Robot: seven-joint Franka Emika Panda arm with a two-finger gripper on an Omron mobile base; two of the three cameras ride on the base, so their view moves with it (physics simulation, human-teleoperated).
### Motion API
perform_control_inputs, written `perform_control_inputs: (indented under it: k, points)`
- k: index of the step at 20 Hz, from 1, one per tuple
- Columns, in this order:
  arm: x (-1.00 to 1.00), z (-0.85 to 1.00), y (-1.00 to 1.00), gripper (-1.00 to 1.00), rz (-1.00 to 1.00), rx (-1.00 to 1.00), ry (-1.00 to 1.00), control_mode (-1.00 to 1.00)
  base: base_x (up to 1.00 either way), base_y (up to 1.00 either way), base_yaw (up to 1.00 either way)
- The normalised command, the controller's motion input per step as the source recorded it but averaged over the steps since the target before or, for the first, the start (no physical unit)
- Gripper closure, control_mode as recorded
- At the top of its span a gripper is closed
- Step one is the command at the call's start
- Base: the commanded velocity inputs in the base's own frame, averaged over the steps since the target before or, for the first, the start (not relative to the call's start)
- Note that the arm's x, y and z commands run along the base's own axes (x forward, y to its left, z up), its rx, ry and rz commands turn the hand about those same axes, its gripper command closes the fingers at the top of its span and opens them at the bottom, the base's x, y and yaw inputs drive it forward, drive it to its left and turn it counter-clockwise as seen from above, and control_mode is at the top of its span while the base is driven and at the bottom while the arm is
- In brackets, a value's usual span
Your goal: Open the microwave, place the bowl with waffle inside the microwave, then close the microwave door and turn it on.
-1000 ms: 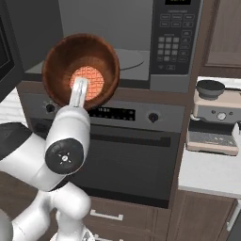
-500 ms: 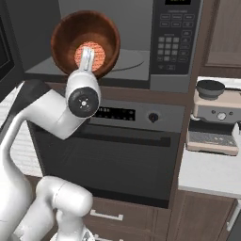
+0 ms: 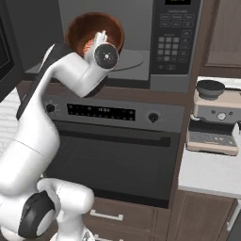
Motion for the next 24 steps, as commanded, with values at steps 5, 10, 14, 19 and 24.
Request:
perform_control_inputs:
  k: [5,10,14,19,24]
  points:
    - [0.9,-0.04,0.06,1.0,-0.03,-0.04,0.22,-1.0,0.0,0.0,0.0]
    - [0.76,-0.27,0.1,1.0,-0.02,-0.05,0.04,-1.0,0.0,0.0,0.0]
    - [0.48,-0.39,0.24,1.0,0.0,-0.01,0.03,-1.0,0.0,0.0,0.0]
    - [0.44,-0.5,0.34,-1.0,0.0,0.0,0.0,-1.0,0.0,0.0,0.0]
    - [0.41,-0.22,0.22,-1.0,0.0,0.0,-0.04,-1.0,0.0,0.0,0.0]
